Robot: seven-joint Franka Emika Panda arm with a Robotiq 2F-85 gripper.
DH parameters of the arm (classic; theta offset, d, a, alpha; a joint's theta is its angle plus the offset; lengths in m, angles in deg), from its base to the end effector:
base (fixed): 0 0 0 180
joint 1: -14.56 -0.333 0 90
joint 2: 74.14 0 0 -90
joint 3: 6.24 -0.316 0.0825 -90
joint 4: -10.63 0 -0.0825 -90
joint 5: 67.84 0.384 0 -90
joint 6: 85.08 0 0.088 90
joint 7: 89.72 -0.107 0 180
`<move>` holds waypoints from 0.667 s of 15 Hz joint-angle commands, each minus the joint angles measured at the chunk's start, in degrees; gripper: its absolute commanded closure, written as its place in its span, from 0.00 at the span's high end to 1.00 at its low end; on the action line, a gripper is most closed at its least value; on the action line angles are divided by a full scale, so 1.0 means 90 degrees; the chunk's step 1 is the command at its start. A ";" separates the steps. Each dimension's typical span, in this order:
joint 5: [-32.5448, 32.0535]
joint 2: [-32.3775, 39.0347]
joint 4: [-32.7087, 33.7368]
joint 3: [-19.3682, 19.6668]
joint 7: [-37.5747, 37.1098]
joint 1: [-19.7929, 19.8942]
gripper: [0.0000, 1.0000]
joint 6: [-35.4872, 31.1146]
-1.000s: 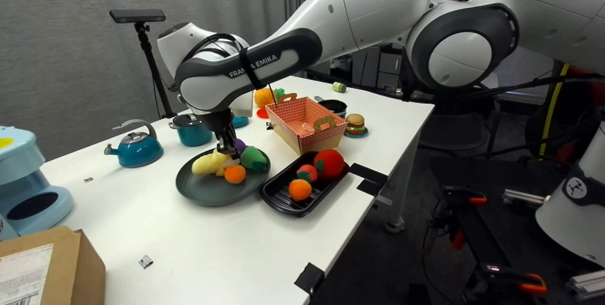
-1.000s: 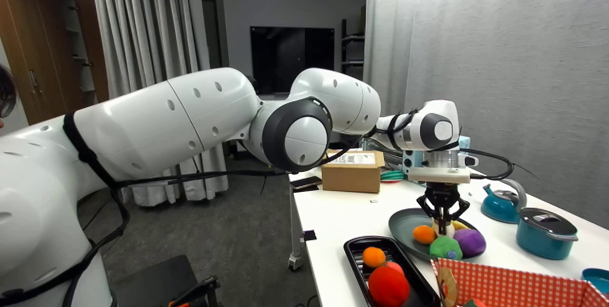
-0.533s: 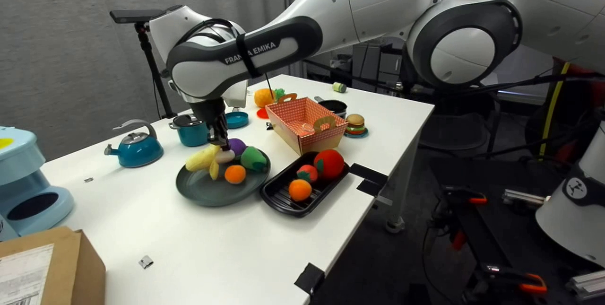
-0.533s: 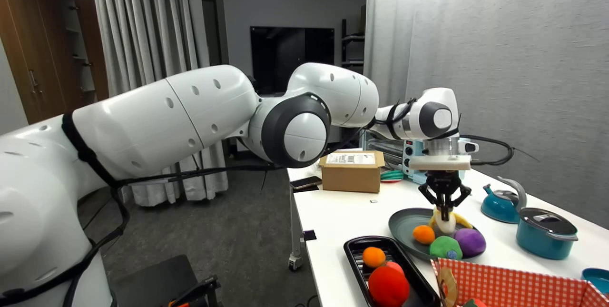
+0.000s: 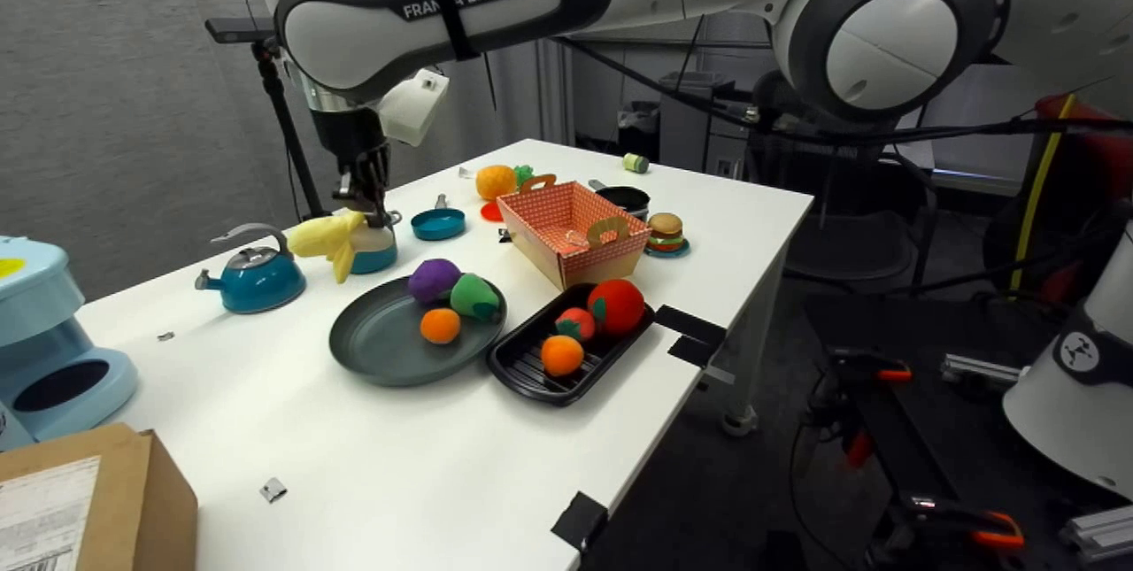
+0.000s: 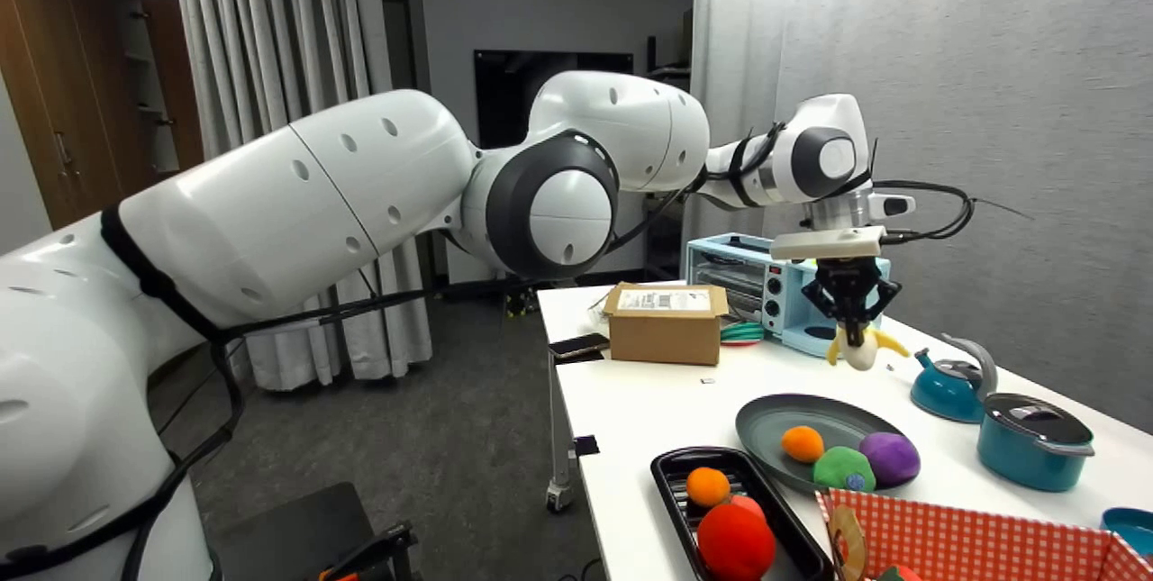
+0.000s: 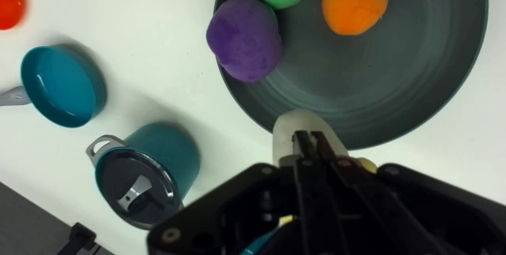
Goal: Put the banana plush toy in the basket
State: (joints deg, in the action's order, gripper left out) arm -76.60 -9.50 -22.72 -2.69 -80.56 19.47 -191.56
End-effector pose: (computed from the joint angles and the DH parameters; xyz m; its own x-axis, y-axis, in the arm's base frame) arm 0.8091 -0.1032 0.3315 0.9895 0.0961 0.1079 0.0697 -0.9716 0.2259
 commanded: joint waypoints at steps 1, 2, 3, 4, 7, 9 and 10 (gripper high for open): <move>0.0228 -0.0319 -0.0232 -0.0048 -0.0829 0.0093 0.01 -0.0309; 0.0240 -0.0374 -0.0285 -0.0042 -0.1055 0.0098 0.01 -0.0391; 0.0249 -0.0424 -0.0358 -0.0032 -0.1324 0.0093 0.01 -0.0495; 0.0244 -0.0464 -0.0422 -0.0018 -0.1573 0.0085 0.01 -0.0600; 0.0151 -0.0641 -0.0803 0.0095 -0.2615 -0.0017 0.01 -0.1120; 0.0137 -0.0793 -0.1171 0.0138 -0.3316 -0.0060 0.01 -0.1547; 0.0120 -0.0890 -0.1396 0.0177 -0.3683 -0.0090 0.01 -0.1784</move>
State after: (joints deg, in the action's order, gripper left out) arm -75.72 -12.94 -27.19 -2.32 -105.09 19.60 -202.21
